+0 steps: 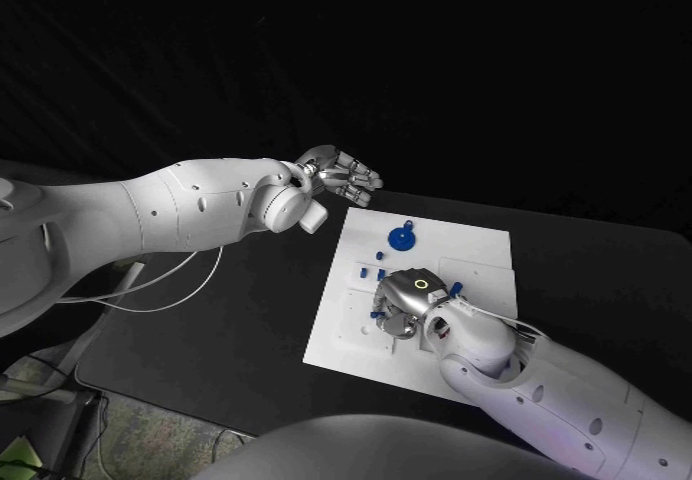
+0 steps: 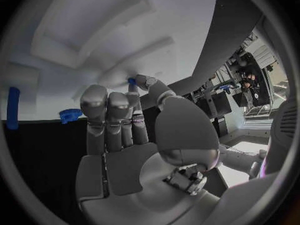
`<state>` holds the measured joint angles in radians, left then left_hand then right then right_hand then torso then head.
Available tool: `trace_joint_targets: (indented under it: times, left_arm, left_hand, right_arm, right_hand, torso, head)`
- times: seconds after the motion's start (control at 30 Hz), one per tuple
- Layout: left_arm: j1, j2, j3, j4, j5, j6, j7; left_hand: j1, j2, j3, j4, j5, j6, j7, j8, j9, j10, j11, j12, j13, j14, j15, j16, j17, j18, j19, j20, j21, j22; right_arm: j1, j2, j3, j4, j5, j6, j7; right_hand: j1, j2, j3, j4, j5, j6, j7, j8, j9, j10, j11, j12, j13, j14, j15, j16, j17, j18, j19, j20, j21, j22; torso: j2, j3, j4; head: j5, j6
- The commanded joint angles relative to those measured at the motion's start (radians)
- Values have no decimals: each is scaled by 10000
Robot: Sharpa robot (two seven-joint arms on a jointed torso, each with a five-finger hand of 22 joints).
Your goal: Assemble the parts on the task board
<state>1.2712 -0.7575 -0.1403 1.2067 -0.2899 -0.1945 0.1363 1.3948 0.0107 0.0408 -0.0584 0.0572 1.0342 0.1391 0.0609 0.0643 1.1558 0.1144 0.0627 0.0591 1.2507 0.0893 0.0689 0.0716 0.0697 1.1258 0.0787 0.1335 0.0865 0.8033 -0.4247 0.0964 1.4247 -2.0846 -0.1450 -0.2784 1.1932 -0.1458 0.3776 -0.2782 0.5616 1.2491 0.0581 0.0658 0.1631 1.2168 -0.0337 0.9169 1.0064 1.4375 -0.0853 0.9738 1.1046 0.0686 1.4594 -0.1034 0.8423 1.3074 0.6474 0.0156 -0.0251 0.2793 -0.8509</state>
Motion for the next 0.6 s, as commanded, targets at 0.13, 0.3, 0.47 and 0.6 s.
trace_joint_targets:
  times: [0.13,0.3,0.47,0.6]
  left_arm:
    - [15,23,4,21,-205,187,-56]
    - [15,26,4,20,-272,203,-80]
    - [15,29,3,19,-295,207,-91]
    - [15,31,3,16,-304,204,-94]
  left_hand:
    - [4,-86,61,13,19,-37,19,28,-11,-53,27,-16,-9,-66,19,-26,1,28,-72,-19,33,-11]
    - [15,-95,64,15,19,-43,21,33,-10,-68,32,-16,-9,-76,23,-29,1,29,-81,-14,38,-15]
    - [15,-95,64,15,19,-43,21,33,-10,-68,32,-16,-9,-76,23,-29,1,29,-81,-14,38,-15]
    - [16,-95,65,15,19,-43,21,33,-10,-68,32,-16,-9,-77,23,-29,1,29,-81,-14,38,-15]
  right_arm:
    - [-101,-32,-149,-206,-384,771,-514]
    - [-101,-35,-173,-191,-441,283,-611]
    - [-102,-36,-179,-179,-485,-40,-650]
    - [-103,-41,-181,-156,-537,-319,-706]
  right_hand:
    - [95,-44,34,-13,-411,37,-48,-21,384,34,-53,14,32,8,-39,1,40,30,3,-55,36,960]
    - [169,98,911,30,-1742,402,-100,-27,724,529,-103,564,594,157,-65,293,302,-27,117,-76,434,1043]
    - [220,89,1383,102,-2219,487,-112,-25,965,734,-108,524,919,208,-37,541,638,-51,120,-46,748,1085]
    - [262,114,1508,79,-2517,518,-116,-26,994,797,-111,520,1027,235,-37,603,729,-63,133,-48,882,1108]
  torso:
    - [-2,1,-7]
    - [0,8,-6]
    - [2,10,-7]
    - [0,9,-14]
  head:
    - [-8,-27]
    - [-20,-35]
    - [-22,-37]
    - [-23,-35]
